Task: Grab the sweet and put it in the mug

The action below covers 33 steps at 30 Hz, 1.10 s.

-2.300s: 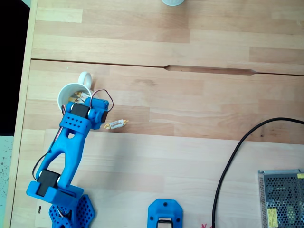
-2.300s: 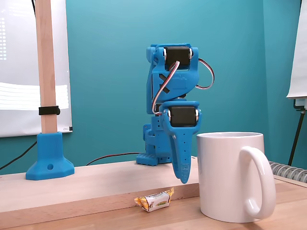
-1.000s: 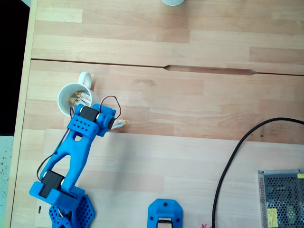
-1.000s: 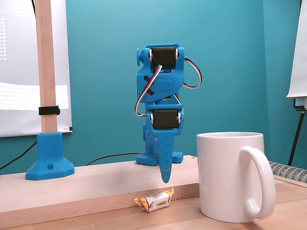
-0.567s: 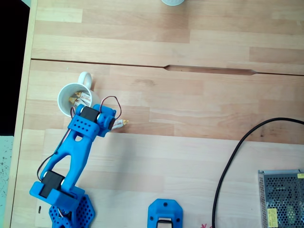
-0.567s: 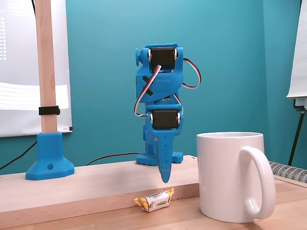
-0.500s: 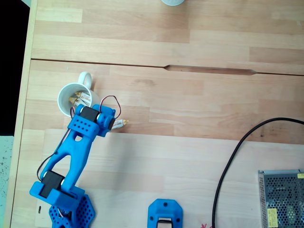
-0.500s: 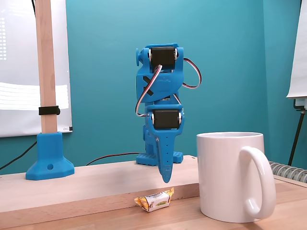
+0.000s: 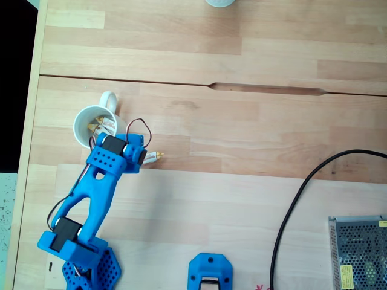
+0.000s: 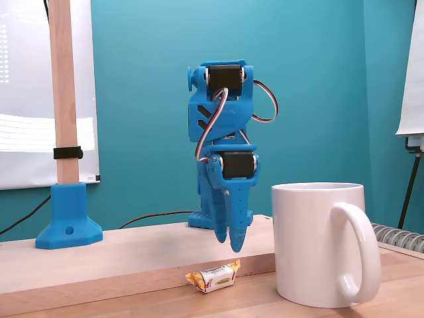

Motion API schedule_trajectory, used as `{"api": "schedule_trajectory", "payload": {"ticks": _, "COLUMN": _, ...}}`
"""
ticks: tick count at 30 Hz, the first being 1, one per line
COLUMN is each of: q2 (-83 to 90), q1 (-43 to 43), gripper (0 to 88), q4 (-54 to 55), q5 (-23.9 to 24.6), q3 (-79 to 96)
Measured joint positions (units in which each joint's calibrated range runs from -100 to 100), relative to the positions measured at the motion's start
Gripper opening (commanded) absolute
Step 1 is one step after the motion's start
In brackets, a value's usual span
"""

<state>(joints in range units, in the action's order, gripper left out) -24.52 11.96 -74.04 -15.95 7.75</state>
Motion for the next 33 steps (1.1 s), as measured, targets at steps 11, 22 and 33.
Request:
{"api": "schedule_trajectory", "payload": {"ticks": 11, "q2": 0.0, "q1": 3.0, "gripper": 17.1, "q4": 0.0, "q5": -7.4, "q3": 0.0}}
{"api": "schedule_trajectory", "payload": {"ticks": 22, "q2": 0.0, "q1": 4.1, "gripper": 17.3, "q4": 0.2, "q5": -11.1, "q3": -3.1}}
{"api": "schedule_trajectory", "payload": {"ticks": 33, "q2": -3.6, "q1": 4.3, "gripper": 17.7, "q4": 1.0, "q5": -12.5, "q3": -3.8}}
